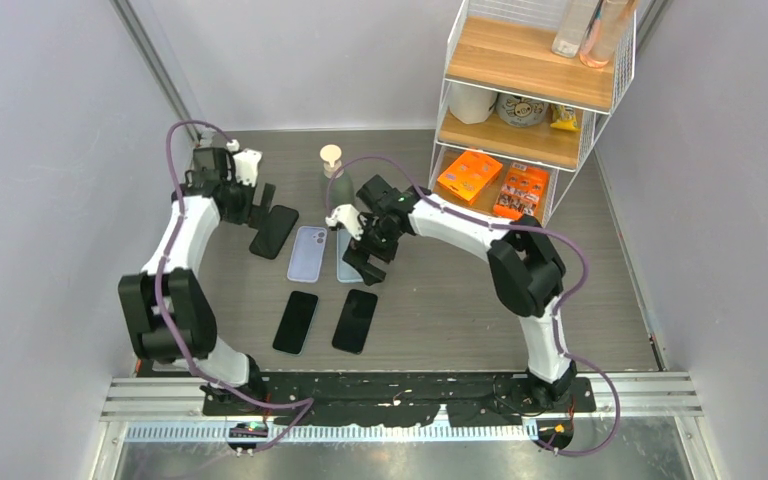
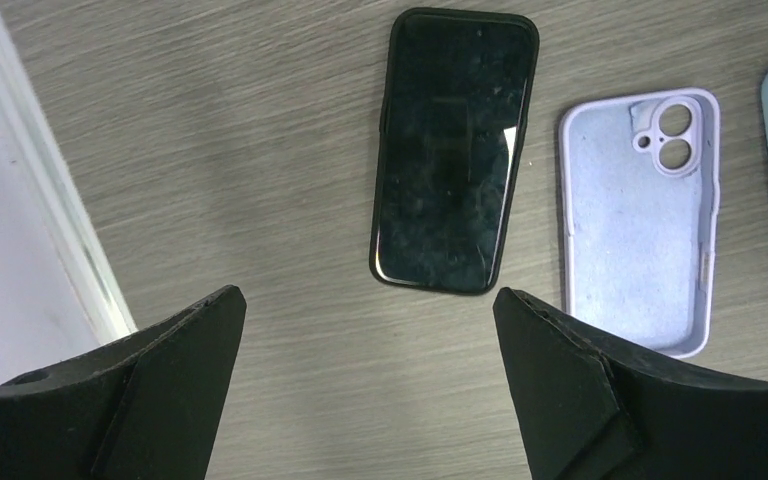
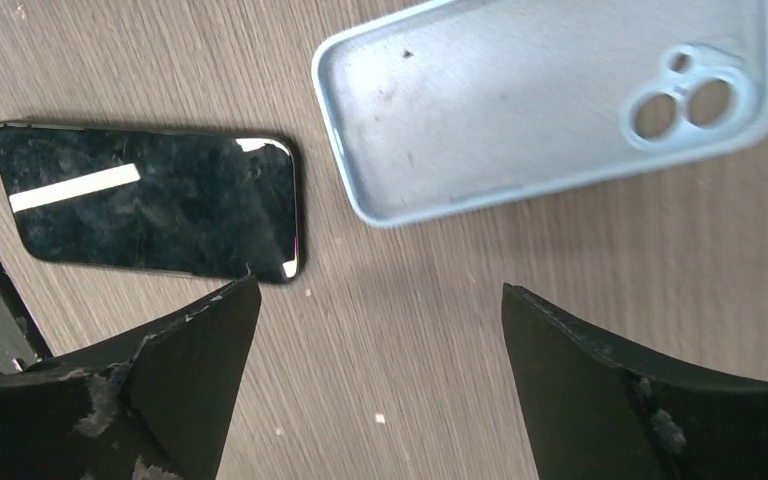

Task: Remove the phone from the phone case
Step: Pick up the phone at the center of the board.

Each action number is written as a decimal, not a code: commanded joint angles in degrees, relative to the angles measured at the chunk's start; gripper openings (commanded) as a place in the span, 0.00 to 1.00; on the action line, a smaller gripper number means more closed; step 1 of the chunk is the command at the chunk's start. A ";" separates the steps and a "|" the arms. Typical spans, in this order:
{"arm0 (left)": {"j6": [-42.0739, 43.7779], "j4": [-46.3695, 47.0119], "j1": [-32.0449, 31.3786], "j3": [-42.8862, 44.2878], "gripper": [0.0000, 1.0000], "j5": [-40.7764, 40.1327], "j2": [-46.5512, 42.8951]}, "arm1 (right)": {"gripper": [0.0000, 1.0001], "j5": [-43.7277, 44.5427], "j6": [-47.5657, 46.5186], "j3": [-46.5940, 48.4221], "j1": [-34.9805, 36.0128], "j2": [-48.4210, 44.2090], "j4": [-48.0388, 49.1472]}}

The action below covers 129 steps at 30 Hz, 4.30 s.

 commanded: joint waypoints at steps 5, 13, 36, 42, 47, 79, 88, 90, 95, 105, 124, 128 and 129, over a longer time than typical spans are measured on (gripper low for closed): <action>-1.92 -13.34 0.22 15.73 1.00 4.48 16.03 | 0.96 11.55 2.35 -7.74 -1.94 -18.73 5.43; -2.84 -20.19 -2.36 24.40 1.00 2.27 25.58 | 0.95 10.21 7.92 -17.32 -6.98 -27.52 13.25; -2.33 -37.00 -7.80 43.66 1.00 -4.39 42.34 | 0.96 -1.20 10.49 -18.01 -12.03 -28.74 12.33; -1.59 -38.03 -7.97 43.78 1.00 -5.73 42.66 | 0.95 -3.32 10.86 -18.23 -12.91 -28.77 12.30; -1.07 -35.07 -7.91 41.14 1.00 -5.06 40.69 | 0.95 -4.18 11.17 -18.21 -13.12 -28.22 12.33; -1.01 -29.06 -4.53 35.16 0.99 -3.57 42.57 | 0.96 -6.08 11.67 -18.51 -13.61 -25.61 12.88; -0.13 -32.80 -5.03 39.10 0.98 -4.20 44.89 | 0.95 -6.50 11.73 -18.57 -13.87 -25.81 12.88; 0.05 -33.42 -5.42 39.80 0.98 -4.60 45.40 | 0.95 -6.54 11.78 -18.49 -13.88 -25.77 12.82; 0.58 -34.42 -5.62 41.70 0.99 -6.24 46.63 | 0.95 -6.46 11.77 -18.49 -13.96 -25.69 12.83; 1.81 -35.27 -7.32 45.15 0.97 -6.43 48.13 | 0.95 -6.70 11.80 -18.55 -14.18 -25.15 12.87; 4.71 -30.92 -7.19 38.39 0.00 -4.61 42.77 | 0.95 -6.63 11.82 -18.47 -14.32 -24.80 12.78; 5.60 -26.52 -7.14 33.72 0.00 -3.77 37.27 | 0.95 -5.79 11.92 -18.46 -14.36 -24.84 12.91; 5.74 -25.72 -7.14 32.61 0.00 -3.68 35.96 | 0.95 -5.73 12.36 -18.44 -14.50 -24.86 13.08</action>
